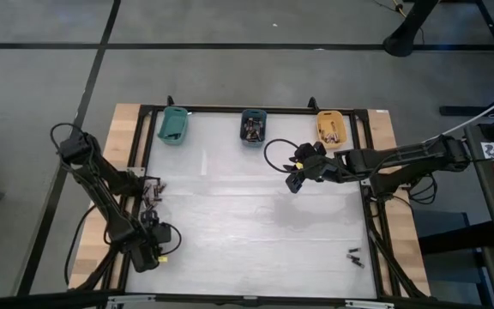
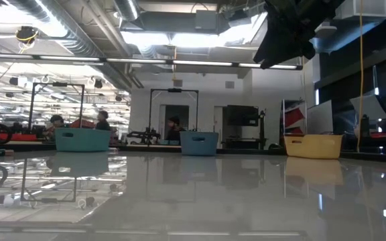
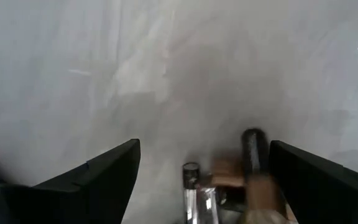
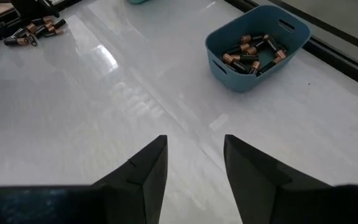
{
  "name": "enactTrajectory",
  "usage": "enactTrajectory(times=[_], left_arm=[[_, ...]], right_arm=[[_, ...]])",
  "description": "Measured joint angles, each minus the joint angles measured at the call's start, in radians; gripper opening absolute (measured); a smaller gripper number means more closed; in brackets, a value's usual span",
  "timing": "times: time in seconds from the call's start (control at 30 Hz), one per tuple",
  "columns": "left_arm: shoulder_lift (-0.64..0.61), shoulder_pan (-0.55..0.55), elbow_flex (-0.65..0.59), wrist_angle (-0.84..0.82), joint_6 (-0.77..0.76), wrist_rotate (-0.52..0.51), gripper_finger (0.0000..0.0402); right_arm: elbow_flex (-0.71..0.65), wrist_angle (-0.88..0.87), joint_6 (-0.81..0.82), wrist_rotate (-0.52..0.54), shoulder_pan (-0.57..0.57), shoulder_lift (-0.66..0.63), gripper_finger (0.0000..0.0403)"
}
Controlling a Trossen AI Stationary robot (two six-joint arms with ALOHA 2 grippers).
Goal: Sort batteries
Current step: Put the brown battery into the blue bin
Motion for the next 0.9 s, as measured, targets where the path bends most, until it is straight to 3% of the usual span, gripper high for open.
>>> enactTrajectory(times=[0.9], left_arm=[[0.047, 0.025, 0.023, 0.073, 0.038, 0.021, 0.0344]], right_arm=[[0.000, 0.000, 0.000, 0.002, 0.000, 0.000, 0.0159]])
